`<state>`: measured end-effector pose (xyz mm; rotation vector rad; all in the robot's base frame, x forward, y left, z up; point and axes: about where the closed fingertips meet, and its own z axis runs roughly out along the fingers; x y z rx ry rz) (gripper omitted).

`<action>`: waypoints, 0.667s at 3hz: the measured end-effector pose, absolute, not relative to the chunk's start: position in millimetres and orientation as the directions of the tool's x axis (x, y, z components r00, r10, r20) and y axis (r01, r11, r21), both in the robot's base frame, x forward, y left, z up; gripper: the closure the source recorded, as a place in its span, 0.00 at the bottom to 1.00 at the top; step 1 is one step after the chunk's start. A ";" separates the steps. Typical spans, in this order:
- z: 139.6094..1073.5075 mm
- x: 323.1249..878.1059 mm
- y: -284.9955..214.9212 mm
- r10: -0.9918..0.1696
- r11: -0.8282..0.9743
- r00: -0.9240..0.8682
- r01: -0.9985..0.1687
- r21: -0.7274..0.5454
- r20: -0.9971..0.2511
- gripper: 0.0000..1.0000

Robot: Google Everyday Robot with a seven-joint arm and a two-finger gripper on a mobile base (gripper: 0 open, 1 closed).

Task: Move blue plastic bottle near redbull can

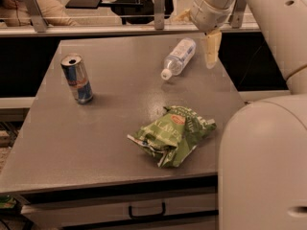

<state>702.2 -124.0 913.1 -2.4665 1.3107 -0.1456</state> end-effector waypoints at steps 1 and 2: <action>905.4 712.6 -109.4 -0.780 -0.579 0.625 -0.745 -0.333 -0.042 0.00; 892.6 721.0 -99.9 -0.750 -0.627 0.662 -0.718 -0.303 -0.019 0.00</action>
Offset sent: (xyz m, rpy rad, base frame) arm 0.0166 0.0240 -0.0275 -0.1366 0.0734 0.1849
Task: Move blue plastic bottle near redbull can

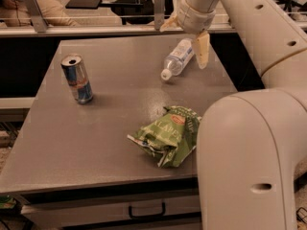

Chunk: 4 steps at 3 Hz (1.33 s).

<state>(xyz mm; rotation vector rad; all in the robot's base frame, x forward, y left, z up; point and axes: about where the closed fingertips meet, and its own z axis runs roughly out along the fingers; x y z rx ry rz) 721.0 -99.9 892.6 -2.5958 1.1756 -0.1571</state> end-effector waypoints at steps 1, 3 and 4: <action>876.0 732.6 -92.2 -0.721 -0.669 0.693 -0.692 -0.269 0.009 0.00; 859.5 743.5 -88.4 -0.698 -0.703 0.716 -0.675 -0.223 0.035 0.18; 857.3 747.2 -89.8 -0.696 -0.707 0.716 -0.674 -0.213 0.045 0.42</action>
Offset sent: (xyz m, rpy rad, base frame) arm 0.0110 0.0024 -0.0293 -0.1316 0.0810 0.0927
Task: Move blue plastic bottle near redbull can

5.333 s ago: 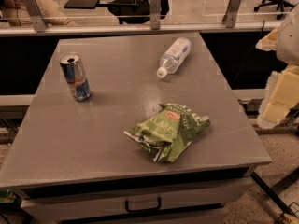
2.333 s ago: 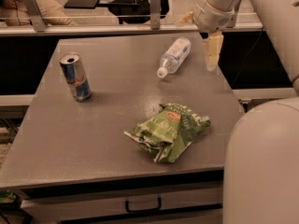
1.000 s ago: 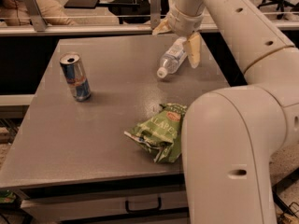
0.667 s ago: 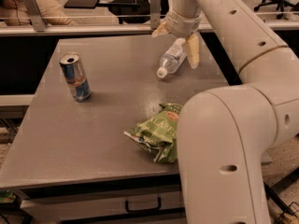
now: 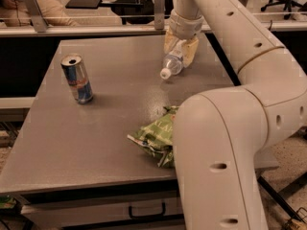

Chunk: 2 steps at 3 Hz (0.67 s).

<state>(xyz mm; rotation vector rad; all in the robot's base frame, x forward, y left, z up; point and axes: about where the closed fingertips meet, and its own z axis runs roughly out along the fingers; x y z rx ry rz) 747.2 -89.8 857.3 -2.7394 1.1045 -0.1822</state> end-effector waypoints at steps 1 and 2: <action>862.0 746.7 -89.7 -0.698 -0.703 0.715 -0.674 -0.227 0.039 0.64; 874.9 738.3 -84.1 -0.688 -0.702 0.725 -0.662 -0.262 0.011 0.88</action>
Offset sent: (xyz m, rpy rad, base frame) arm -0.0492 0.0046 0.0438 0.1000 0.0587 0.0448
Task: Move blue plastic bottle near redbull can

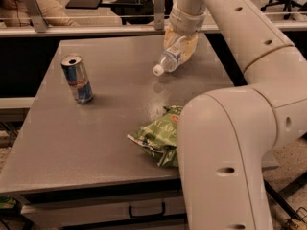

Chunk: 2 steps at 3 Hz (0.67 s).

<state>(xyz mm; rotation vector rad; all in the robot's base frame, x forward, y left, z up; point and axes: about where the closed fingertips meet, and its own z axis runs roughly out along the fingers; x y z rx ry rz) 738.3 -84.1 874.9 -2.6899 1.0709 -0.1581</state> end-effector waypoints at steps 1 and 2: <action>890.6 719.2 -69.4 -0.683 -0.696 0.730 -0.663 -0.276 -0.031 1.00; 902.0 695.6 -50.0 -0.672 -0.698 0.738 -0.660 -0.278 -0.065 1.00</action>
Offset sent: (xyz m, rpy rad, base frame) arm -0.1093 0.0480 0.0379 0.0555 0.1527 0.0449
